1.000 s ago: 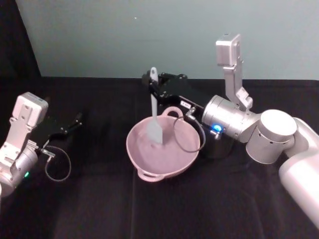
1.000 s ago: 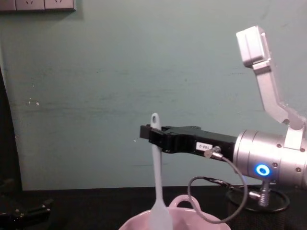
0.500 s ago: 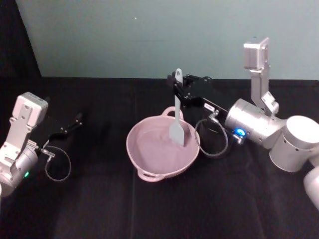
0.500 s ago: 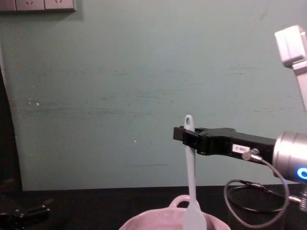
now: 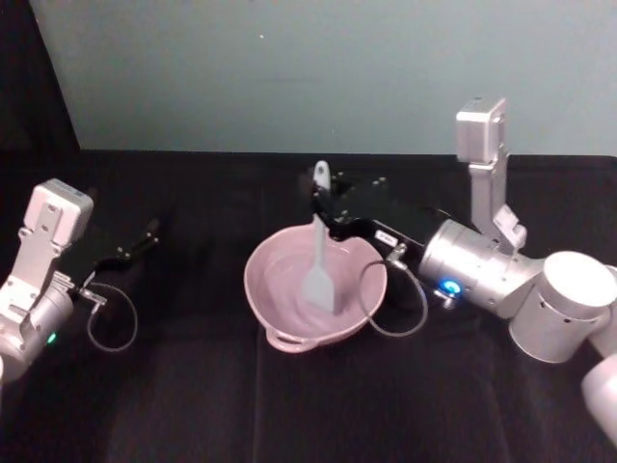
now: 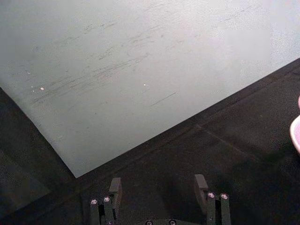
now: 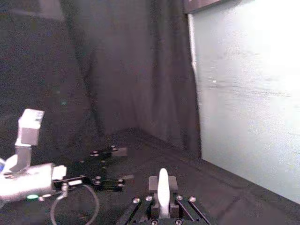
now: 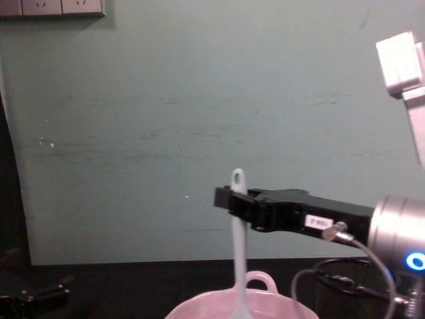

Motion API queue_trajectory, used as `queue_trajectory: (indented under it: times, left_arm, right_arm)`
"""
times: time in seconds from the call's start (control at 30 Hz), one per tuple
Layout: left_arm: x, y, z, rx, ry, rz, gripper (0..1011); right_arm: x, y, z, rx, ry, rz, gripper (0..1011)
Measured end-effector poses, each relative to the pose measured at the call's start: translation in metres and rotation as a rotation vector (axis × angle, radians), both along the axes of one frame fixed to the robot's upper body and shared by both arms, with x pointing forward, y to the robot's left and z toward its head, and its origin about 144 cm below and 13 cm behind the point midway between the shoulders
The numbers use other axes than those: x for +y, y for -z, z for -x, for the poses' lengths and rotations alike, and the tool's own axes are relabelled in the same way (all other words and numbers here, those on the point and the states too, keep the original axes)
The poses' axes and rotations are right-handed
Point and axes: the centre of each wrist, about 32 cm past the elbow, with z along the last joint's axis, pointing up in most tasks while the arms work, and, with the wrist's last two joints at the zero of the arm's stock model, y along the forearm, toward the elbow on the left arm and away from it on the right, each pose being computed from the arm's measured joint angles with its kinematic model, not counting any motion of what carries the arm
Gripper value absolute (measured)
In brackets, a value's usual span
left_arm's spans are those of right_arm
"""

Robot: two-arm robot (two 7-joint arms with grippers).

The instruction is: Use the one hand to pick up the spoon and stir the clear water in the bowl.

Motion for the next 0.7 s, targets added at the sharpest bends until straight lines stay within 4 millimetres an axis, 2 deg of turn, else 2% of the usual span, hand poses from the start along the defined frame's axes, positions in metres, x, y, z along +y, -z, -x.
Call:
queue_trajectory:
  times: [0.37, 0.7]
  left_arm:
    - [0.000, 0.000, 0.000, 0.000, 0.000, 0.000, 1011]
    - [0.000, 0.000, 0.000, 0.000, 0.000, 0.000, 1011]
  right_arm:
    - [0.033, 0.004, -0.013, 0.006, -0.065, -0.017, 114]
    - [0.044, 0.003, -0.037, 0.011, -0.045, -0.031, 114]
